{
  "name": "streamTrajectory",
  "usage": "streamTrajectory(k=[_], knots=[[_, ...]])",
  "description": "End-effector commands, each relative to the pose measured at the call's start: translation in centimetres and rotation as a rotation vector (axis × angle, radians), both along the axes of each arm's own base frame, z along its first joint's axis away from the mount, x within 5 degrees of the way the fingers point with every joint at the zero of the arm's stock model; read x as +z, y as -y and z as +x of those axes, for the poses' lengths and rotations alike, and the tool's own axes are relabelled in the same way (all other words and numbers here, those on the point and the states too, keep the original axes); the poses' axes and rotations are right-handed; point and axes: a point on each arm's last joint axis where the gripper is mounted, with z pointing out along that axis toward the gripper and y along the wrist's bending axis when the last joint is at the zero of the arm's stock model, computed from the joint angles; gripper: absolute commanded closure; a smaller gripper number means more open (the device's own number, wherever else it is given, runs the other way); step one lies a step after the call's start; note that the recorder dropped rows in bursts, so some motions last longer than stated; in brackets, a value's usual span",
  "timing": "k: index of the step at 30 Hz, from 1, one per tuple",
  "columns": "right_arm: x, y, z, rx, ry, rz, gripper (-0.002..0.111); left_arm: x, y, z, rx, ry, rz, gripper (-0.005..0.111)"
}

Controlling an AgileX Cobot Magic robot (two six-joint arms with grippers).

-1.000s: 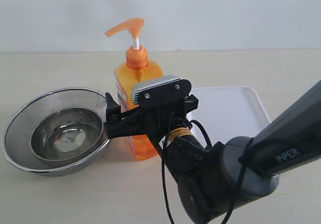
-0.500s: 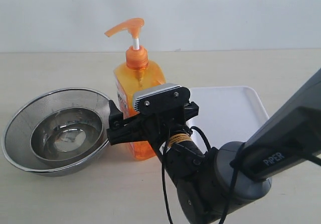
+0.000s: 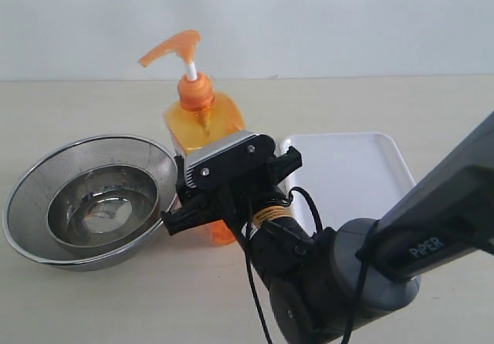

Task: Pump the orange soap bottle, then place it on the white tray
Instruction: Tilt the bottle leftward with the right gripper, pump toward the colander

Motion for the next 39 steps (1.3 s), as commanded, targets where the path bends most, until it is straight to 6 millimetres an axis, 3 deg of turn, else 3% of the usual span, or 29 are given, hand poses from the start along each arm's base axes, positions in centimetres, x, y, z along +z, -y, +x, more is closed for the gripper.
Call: streamTrajectory(k=[1,20,39], knots=[[1.9,-0.4,-0.8,-0.021,0.105,-0.073,0.108,0.0,0.0,0.0,0.004,0.004,-0.010,0.102],[1.9,-0.3,-0.8,-0.025,0.202,-0.249,0.108,0.0,0.0,0.0,0.004,0.004,-0.010,0.102],[2.6,-1.1,-0.7,-0.037,0.235,-0.253,0.108,0.0,0.0,0.0,0.004,0.004,-0.010,0.102]])
